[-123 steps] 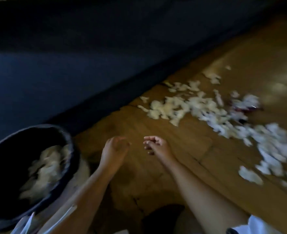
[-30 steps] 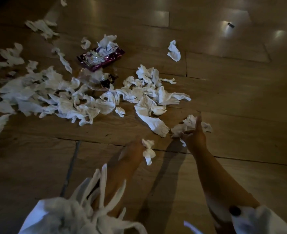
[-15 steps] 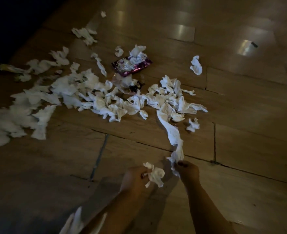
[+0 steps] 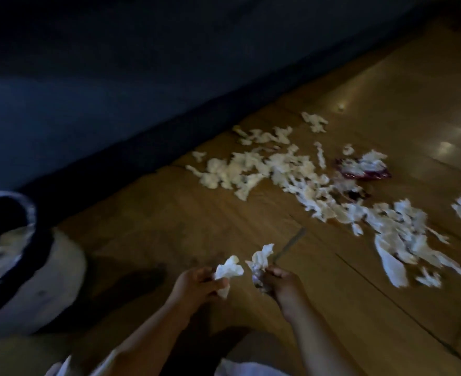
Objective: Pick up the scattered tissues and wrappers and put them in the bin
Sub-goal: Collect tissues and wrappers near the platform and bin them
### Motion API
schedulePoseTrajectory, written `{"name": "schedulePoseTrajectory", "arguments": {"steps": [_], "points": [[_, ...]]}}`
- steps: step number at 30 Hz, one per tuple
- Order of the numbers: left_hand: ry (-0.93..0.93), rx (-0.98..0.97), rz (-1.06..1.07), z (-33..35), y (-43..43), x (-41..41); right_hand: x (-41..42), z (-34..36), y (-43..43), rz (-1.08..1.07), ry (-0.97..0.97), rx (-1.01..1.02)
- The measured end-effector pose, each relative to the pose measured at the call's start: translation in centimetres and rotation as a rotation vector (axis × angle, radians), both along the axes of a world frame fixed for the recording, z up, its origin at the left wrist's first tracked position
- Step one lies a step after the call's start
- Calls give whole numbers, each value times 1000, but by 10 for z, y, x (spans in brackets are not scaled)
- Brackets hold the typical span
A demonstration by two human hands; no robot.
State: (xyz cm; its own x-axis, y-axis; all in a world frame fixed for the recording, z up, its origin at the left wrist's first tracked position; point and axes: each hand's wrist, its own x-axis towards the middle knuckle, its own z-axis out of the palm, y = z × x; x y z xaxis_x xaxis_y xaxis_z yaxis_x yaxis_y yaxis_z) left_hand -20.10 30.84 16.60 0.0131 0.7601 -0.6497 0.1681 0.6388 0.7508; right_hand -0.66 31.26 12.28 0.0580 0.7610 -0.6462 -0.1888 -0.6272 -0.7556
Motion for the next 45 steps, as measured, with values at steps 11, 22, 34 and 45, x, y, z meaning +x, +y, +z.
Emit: {"name": "schedulePoseTrajectory", "arguments": {"steps": [11,22,34,45], "points": [[-11,194,593,76,-56,-219,-248,83,41,453,146,93],[68,269,920,78,-47,-386,-456,144,60,811,69,142],[95,258,745,108,-35,-346,-402,152,57,648,83,214],[347,373,55,156,-87,-176,-189,165,-30,347,-122,296]]}}
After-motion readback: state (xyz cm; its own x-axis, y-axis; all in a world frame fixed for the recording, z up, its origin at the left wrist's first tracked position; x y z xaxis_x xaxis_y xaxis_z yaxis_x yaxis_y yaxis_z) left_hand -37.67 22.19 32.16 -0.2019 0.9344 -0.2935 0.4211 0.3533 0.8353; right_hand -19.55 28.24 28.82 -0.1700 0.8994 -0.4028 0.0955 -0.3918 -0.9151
